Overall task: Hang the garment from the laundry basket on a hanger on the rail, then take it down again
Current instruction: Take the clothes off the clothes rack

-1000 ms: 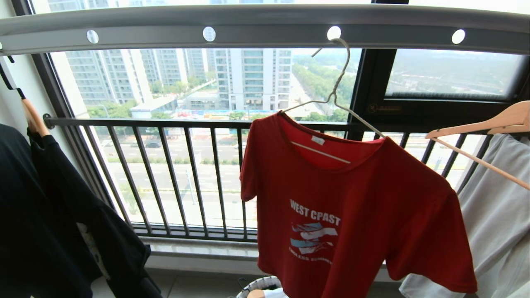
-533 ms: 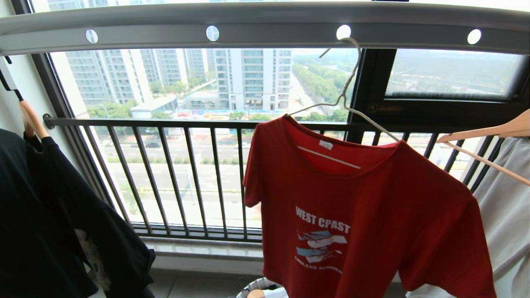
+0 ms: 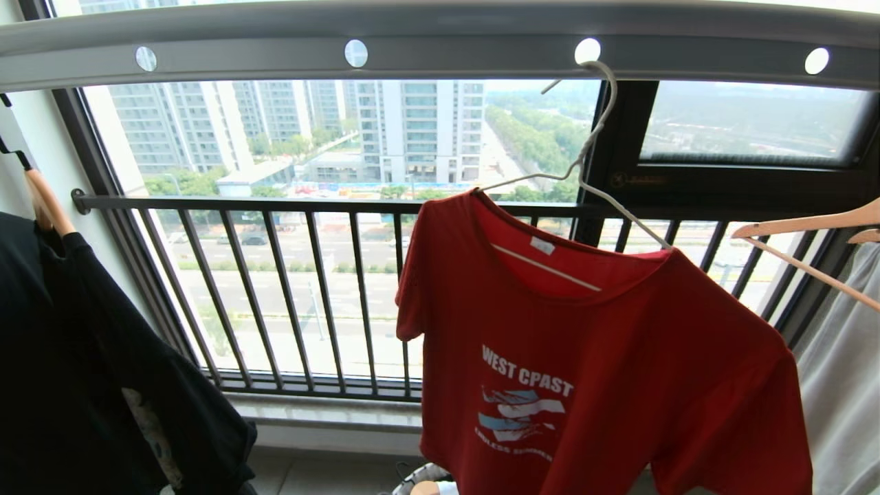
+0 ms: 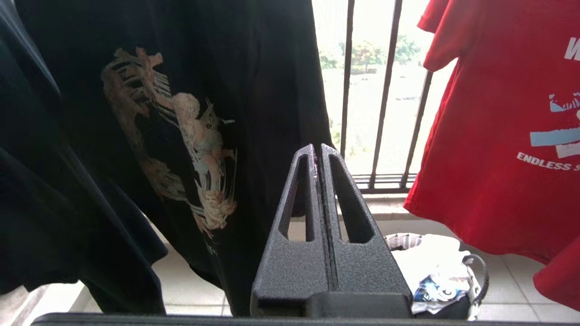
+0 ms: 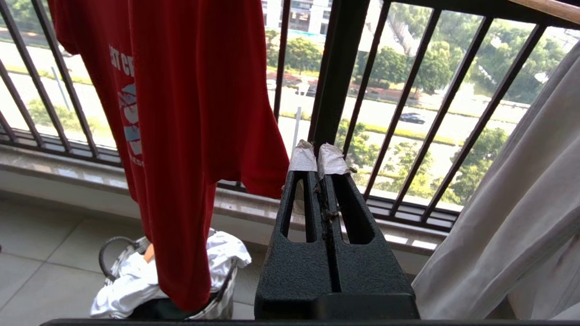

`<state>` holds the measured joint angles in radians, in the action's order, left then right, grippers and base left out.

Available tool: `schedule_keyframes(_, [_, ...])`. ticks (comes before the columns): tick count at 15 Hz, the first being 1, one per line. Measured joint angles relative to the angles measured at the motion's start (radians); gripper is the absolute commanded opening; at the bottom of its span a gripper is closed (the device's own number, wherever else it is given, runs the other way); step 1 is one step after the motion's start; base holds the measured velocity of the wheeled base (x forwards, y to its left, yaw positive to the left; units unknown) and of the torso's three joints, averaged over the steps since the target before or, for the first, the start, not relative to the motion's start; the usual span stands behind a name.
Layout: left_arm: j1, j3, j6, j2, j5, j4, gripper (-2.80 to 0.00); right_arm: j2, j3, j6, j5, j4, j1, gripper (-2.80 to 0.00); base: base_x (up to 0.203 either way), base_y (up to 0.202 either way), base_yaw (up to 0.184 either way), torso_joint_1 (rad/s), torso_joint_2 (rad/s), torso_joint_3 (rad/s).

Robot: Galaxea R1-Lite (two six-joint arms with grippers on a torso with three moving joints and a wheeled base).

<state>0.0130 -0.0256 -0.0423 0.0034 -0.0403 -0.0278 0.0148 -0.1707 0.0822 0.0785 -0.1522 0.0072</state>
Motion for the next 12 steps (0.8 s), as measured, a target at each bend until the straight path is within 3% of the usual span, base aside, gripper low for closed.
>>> schedule_keyframes(3, [0.001,0.021,-0.106,-0.003,0.001,0.033,-2.8,-0.011,0.135,0.021,-0.019,0.172,0.0,-2.8,0.0,0.0,0.0,0.0,0.0,0.0])
schedule_keyframes(4, [0.0,0.022,-0.112,-0.003,0.002,0.035,-2.8,-0.013,0.15,0.025,-0.021,0.178,0.0,-2.8,0.0,0.0,0.0,0.0,0.0,0.0])
schedule_keyframes(9, [-0.001,0.026,-0.09,-0.003,0.002,0.038,-2.8,-0.015,0.161,0.034,-0.026,0.125,0.0,-2.8,0.0,0.0,0.0,0.0,0.0,0.0])
schedule_keyframes(12, [-0.001,0.026,-0.074,-0.003,-0.002,0.037,-2.8,-0.016,0.161,-0.003,-0.035,0.125,0.0,-2.8,0.0,0.0,0.0,0.0,0.0,0.0])
